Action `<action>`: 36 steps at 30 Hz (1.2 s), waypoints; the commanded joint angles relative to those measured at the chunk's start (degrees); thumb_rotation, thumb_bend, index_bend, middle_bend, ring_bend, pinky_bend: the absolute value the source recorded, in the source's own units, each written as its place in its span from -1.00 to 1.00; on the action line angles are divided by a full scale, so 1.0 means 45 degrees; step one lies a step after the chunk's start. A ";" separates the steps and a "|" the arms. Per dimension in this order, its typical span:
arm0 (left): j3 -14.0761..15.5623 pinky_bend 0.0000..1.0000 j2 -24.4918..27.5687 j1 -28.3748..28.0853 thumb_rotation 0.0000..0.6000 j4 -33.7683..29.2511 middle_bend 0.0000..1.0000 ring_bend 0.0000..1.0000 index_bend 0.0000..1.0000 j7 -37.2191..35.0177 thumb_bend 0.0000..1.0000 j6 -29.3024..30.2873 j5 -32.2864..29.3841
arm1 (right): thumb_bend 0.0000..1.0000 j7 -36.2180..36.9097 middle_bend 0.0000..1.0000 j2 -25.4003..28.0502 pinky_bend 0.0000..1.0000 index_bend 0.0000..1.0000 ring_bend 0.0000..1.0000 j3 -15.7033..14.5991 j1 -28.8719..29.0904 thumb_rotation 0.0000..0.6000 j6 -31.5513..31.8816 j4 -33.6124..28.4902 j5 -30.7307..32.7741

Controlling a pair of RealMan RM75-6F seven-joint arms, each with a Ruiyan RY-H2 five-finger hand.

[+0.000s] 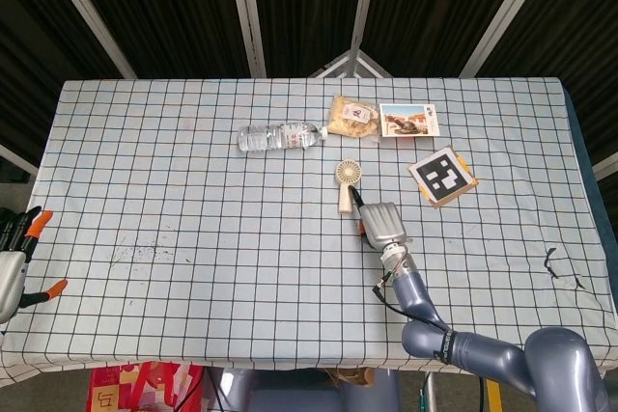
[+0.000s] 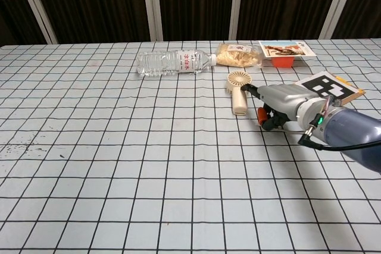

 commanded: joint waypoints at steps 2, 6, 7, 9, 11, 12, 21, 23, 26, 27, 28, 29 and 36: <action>-0.0004 -1.00 -0.0005 0.0001 1.00 0.0007 -1.00 -1.00 -1.00 0.0004 -0.82 0.0017 0.0008 | 0.69 -0.0253 0.62 -0.0028 0.85 -1.00 0.76 -0.0185 0.0000 1.00 -0.0024 0.0137 0.0078; -0.0005 -1.00 -0.0011 0.0002 1.00 0.0005 -1.00 -1.00 -1.00 -0.0008 -0.82 0.0016 0.0001 | 0.70 -0.0757 0.62 -0.0038 0.85 -1.00 0.76 -0.0394 0.0043 1.00 -0.0002 0.0221 0.0266; -0.0007 -1.00 -0.0010 0.0002 1.00 0.0007 -1.00 -1.00 -1.00 -0.0005 -0.82 0.0017 -0.0003 | 0.70 -0.0890 0.62 -0.0032 0.85 -1.00 0.76 -0.0438 0.0054 1.00 0.0017 0.0209 0.0316; -0.0010 -1.00 -0.0010 0.0001 1.00 0.0002 -1.00 -1.00 -1.00 -0.0002 -0.82 0.0020 -0.0006 | 0.70 -0.1056 0.62 -0.0020 0.85 -1.00 0.76 -0.0470 0.0068 1.00 0.0085 0.0144 0.0385; -0.0012 -1.00 -0.0010 0.0004 1.00 -0.0002 -1.00 -1.00 -1.00 -0.0002 -0.82 0.0022 -0.0015 | 0.70 -0.1096 0.62 0.0006 0.85 -1.00 0.76 -0.0419 0.0073 1.00 0.0206 0.0001 0.0409; -0.0013 -1.00 -0.0012 0.0004 1.00 -0.0004 -1.00 -1.00 -1.00 -0.0004 -0.82 0.0024 -0.0018 | 0.70 -0.1077 0.62 0.0025 0.85 -1.00 0.76 -0.0378 0.0080 1.00 0.0284 -0.0066 0.0367; -0.0048 -1.00 -0.0053 0.0025 1.00 -0.0011 -1.00 -1.00 -1.00 -0.0010 -0.82 0.0102 -0.0036 | 0.70 0.0053 0.62 0.0540 0.85 -1.00 0.76 0.0195 -0.0017 1.00 0.1939 -0.1166 -0.1527; -0.0053 -1.00 -0.0078 0.0036 1.00 0.0014 -1.00 -1.00 -1.00 0.0012 -0.82 0.0169 0.0009 | 0.70 0.0462 0.62 0.0813 0.85 -1.00 0.76 0.0256 -0.0136 1.00 0.2451 -0.1542 -0.2206; -0.0047 -1.00 -0.0120 0.0050 1.00 0.0048 -1.00 -1.00 -1.00 0.0059 -0.82 0.0223 0.0049 | 0.70 0.0819 0.62 0.1395 0.84 -1.00 0.75 0.0223 -0.0397 1.00 0.3046 -0.2262 -0.2943; -0.0049 -1.00 -0.0134 0.0054 1.00 0.0060 -1.00 -1.00 -1.00 0.0072 -0.82 0.0245 0.0061 | 0.70 0.0891 0.62 0.1615 0.83 -1.00 0.74 0.0199 -0.0498 1.00 0.3229 -0.2531 -0.3144; -0.0052 -1.00 -0.0148 0.0060 1.00 0.0077 -1.00 -1.00 -1.00 0.0095 -0.82 0.0273 0.0075 | 0.70 0.0950 0.62 0.1859 0.80 -1.00 0.71 0.0163 -0.0619 1.00 0.3432 -0.2820 -0.3348; -0.0061 -1.00 -0.0171 0.0066 1.00 0.0096 -1.00 -1.00 -1.00 0.0125 -0.82 0.0315 0.0093 | 0.70 0.1025 0.61 0.2260 0.77 -1.00 0.68 0.0077 -0.0837 1.00 0.3742 -0.3290 -0.3638; 0.0001 -1.00 -0.0255 0.0142 1.00 0.0150 -1.00 -1.00 -1.00 0.0359 -0.82 0.0538 0.0290 | 0.62 0.1367 0.07 0.4418 0.12 -1.00 0.06 -0.0963 -0.2296 1.00 0.5129 -0.5500 -0.4933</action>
